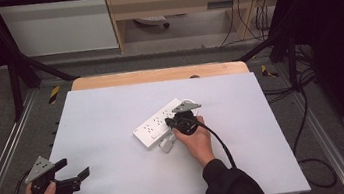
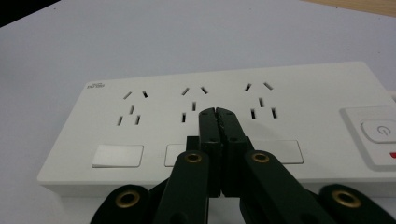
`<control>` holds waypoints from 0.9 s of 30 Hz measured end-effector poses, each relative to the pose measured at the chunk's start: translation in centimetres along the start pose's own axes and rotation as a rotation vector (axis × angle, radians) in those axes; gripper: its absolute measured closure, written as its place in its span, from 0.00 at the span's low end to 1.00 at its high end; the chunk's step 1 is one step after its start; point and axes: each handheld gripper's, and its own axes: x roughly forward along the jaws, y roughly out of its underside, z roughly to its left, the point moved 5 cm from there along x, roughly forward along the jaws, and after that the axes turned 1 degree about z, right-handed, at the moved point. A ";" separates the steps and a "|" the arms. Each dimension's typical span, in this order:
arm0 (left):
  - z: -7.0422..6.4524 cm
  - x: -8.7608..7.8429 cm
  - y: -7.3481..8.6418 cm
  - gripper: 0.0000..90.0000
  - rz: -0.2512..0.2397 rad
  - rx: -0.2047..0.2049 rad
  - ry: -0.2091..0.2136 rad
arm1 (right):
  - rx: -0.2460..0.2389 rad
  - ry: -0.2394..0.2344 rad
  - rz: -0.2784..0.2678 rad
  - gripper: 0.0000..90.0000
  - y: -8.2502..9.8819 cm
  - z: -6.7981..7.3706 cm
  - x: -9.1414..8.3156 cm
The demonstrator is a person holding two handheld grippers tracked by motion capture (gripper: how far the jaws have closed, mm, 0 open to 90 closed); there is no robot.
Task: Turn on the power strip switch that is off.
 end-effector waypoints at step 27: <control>0.0 0.0 0.0 0.07 0.006 0.001 -0.002 | 0.012 0.002 -0.011 1.00 0.3 0.0 0.0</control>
